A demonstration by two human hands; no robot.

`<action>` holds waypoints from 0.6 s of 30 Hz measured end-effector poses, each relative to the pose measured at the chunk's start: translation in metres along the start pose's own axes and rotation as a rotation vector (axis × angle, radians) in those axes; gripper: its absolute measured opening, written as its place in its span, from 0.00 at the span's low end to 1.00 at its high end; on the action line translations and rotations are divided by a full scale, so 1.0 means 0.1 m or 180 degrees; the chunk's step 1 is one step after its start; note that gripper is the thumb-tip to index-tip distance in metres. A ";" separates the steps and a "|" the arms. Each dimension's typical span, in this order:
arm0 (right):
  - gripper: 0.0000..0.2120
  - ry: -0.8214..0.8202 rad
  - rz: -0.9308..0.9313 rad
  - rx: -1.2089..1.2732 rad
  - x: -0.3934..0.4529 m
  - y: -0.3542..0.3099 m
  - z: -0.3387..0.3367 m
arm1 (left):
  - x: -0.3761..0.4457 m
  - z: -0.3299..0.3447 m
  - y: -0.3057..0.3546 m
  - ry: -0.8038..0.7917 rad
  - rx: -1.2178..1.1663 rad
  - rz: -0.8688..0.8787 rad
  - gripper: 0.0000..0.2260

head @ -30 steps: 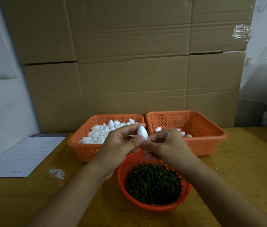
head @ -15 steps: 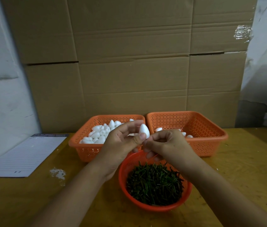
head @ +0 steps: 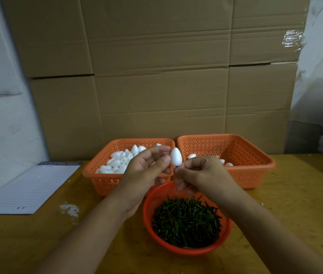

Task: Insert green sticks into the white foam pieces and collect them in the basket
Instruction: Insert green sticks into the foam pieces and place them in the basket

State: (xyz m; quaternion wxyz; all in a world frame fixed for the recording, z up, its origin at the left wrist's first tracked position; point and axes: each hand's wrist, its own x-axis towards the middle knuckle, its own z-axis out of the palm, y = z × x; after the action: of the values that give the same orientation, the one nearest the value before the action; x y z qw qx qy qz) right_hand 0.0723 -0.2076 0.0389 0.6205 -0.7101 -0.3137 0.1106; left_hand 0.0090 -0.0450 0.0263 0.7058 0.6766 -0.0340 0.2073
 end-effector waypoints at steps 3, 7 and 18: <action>0.08 0.0117 0.0132 0.0069 0.01 0.00 -0.05 | 0.03 -0.03 -0.01 0.0264 -0.0122 -0.0040 0.09; 0.10 0.0405 0.0417 0.0281 0.06 0.05 -0.18 | 0.06 -0.09 -0.03 0.0760 -0.0059 -0.0135 0.09; 0.11 0.1114 0.1030 0.0603 0.25 0.36 -0.61 | 0.18 -0.33 -0.11 0.1498 0.0272 -0.0272 0.09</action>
State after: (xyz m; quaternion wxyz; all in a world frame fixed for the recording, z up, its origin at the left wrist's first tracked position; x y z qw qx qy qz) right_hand 0.1360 -0.2438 0.0227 0.7033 -0.6982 -0.0722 0.1128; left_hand 0.0212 -0.0082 0.0191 0.6731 0.6398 0.1689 0.3304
